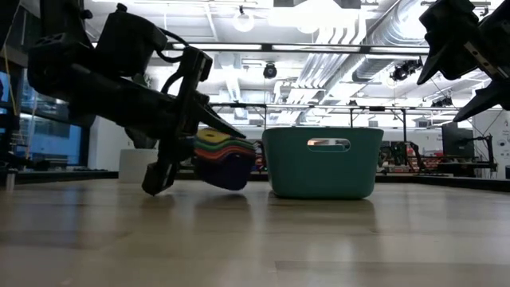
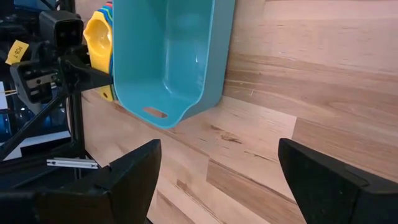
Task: Nest measuring cups in basket
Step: Put the colored stacked measuring cups into the green bin
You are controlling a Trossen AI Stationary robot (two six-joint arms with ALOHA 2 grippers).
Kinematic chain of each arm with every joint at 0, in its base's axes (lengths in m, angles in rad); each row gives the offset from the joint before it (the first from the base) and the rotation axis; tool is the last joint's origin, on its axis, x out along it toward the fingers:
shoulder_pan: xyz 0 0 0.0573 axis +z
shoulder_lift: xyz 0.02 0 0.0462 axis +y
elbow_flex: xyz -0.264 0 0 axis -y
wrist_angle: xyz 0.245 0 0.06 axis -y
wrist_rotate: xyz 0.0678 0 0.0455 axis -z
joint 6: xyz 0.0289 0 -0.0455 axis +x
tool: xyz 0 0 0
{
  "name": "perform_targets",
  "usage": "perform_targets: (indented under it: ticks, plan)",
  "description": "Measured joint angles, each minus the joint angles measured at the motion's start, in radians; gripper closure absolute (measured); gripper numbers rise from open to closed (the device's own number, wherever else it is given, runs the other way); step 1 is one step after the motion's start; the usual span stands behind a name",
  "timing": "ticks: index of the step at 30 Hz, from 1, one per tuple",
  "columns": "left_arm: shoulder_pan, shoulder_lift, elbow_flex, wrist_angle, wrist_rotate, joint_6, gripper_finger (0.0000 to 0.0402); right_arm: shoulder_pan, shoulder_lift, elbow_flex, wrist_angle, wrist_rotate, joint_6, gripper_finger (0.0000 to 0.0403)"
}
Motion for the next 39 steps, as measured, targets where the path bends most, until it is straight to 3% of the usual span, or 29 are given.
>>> perform_targets:
  ticks: [7,14,17,21,24,27,30,35,39]
  plan:
    - [0.002,-0.073,-0.069,-0.007,-0.034,0.036,0.0322,0.000,0.000,0.000,0.000,0.000,0.000,0.0088]
    - [0.041,-0.304,-0.230,-0.026,-0.089,0.016,0.0322,0.000,0.000,0.000,0.000,0.001,-0.001,0.0088]
    - [0.055,-0.409,-0.174,-0.040,-0.074,0.037,0.0322,0.000,0.000,0.000,0.000,0.017,-0.002,0.0088]
    - [0.053,-0.461,0.080,-0.329,-0.034,0.159,0.0322,0.000,0.000,0.000,0.000,0.026,-0.003,0.0088]
    - [0.052,-0.424,0.313,-0.593,-0.018,0.274,0.0322,0.000,0.000,0.000,-0.001,0.026,-0.003,0.0088]
    - [0.052,-0.349,0.474,-0.706,-0.010,0.299,0.0322,0.000,0.000,0.000,-0.008,0.026,-0.003,0.0088]
    - [0.054,-0.266,0.540,-0.630,0.008,0.218,0.0322,0.000,0.000,0.000,-0.016,0.026,-0.003,0.0088]
    - [0.069,-0.107,0.545,-0.389,0.088,0.005,0.0322,0.000,0.000,0.000,-0.031,0.027,-0.023,0.0088]
    - [0.097,0.005,0.546,-0.289,0.113,-0.131,0.0322,0.000,0.000,0.000,-0.042,0.027,-0.029,0.0088]
